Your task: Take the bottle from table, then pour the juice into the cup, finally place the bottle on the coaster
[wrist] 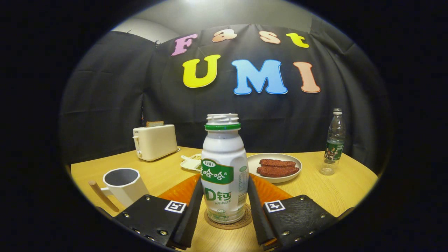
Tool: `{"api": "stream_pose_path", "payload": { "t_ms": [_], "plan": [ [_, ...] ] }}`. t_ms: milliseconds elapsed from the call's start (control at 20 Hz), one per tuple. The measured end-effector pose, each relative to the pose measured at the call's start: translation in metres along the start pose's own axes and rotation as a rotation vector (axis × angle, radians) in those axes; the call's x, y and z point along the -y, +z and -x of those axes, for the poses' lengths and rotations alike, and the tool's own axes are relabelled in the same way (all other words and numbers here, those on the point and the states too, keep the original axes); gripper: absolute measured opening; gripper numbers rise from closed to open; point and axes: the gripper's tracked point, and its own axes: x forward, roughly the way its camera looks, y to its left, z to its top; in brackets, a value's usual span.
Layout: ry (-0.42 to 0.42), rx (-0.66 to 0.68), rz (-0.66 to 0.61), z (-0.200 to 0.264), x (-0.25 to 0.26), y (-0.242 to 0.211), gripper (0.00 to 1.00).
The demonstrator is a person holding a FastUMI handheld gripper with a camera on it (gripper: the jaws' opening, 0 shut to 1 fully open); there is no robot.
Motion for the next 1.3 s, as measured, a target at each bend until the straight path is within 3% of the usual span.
{"api": "stream_pose_path", "payload": {
  "t_ms": [850,1050,1150,1300],
  "plan": [
    [-0.028,0.018,0.030,0.000,0.004,0.001,0.69],
    [-0.039,0.051,0.059,0.000,0.006,0.012,0.77],
    [-0.055,0.115,0.047,0.020,0.008,0.032,0.96],
    [-0.068,0.185,0.083,0.029,0.008,0.065,0.99]
  ]
}}
